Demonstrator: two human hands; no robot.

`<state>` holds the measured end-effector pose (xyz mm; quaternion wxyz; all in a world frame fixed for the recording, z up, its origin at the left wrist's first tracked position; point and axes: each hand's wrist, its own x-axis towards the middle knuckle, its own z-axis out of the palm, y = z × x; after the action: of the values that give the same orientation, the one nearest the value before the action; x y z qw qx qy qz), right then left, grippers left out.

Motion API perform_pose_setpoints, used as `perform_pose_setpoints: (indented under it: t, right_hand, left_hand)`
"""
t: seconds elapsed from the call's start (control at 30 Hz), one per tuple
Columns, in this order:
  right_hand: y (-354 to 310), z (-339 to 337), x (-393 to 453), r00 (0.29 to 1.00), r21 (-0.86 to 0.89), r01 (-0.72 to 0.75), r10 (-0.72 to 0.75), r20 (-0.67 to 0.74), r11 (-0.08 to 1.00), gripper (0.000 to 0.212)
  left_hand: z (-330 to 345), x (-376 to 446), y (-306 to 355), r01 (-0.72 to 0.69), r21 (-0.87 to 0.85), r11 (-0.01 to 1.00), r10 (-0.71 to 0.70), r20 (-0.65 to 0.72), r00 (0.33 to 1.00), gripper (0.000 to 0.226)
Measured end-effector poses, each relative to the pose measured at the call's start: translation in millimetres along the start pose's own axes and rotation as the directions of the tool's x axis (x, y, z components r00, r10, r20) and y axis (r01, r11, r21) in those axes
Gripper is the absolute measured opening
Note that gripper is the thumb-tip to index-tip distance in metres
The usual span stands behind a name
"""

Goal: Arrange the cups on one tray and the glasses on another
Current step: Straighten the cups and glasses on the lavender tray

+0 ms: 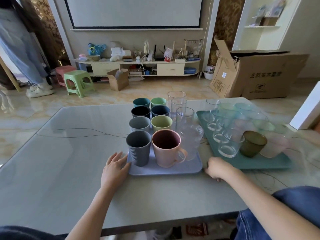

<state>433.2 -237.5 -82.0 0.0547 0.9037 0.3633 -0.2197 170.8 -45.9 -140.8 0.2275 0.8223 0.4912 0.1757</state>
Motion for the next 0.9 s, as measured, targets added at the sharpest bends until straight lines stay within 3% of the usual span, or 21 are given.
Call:
perform_pose_setpoints:
  t: [0.07,0.17,0.23,0.3,0.37,0.43,0.6,0.9]
  right_hand:
    - [3.5,4.6,-2.3,0.996,0.039,0.059,-0.056,-0.072,0.998,0.032]
    - [10.3,2.6,-0.7,0.995,0.199,0.077,-0.062,-0.081,0.977,0.019]
    - [14.7,-5.3,0.9,0.972,0.268,0.149,-0.092,-0.214,0.952,0.015]
    - [17.2,-19.8,-3.1,0.891,0.210,0.263,-0.153,-0.428,0.942,0.023]
    - [16.2,-35.7,-13.0,0.793,0.180,0.413,-0.255,-0.553,0.893,0.048]
    - [11.3,-47.9,-22.8,0.759,0.169,0.515,-0.355,-0.545,0.840,0.061]
    - [0.6,-51.5,-25.5,0.770,0.189,0.539,-0.389,-0.505,0.821,0.011]
    - [-0.7,-52.3,-29.4,0.785,0.173,0.510,-0.374,-0.495,0.843,0.007]
  left_hand:
    - [0.4,-4.0,0.7,0.008,-0.011,1.000,-0.008,-0.003,1.000,0.038]
    - [1.0,-6.6,1.5,0.015,-0.008,1.000,-0.015,-0.008,1.000,0.037]
    - [1.1,-6.6,1.9,0.027,-0.005,1.000,-0.027,-0.009,1.000,0.037]
    - [1.7,-6.2,2.0,0.032,0.000,0.999,-0.032,-0.012,0.999,0.037]
    - [2.8,-7.4,2.2,0.028,0.005,1.000,-0.027,-0.021,0.999,0.037]
    - [3.3,-7.7,1.8,0.026,0.008,1.000,-0.026,-0.037,0.999,0.037]
    - [2.5,-8.4,2.6,0.012,0.001,1.000,-0.012,-0.056,0.998,0.035]
    - [1.9,-8.0,2.3,0.010,0.011,1.000,-0.009,-0.057,0.998,0.036]
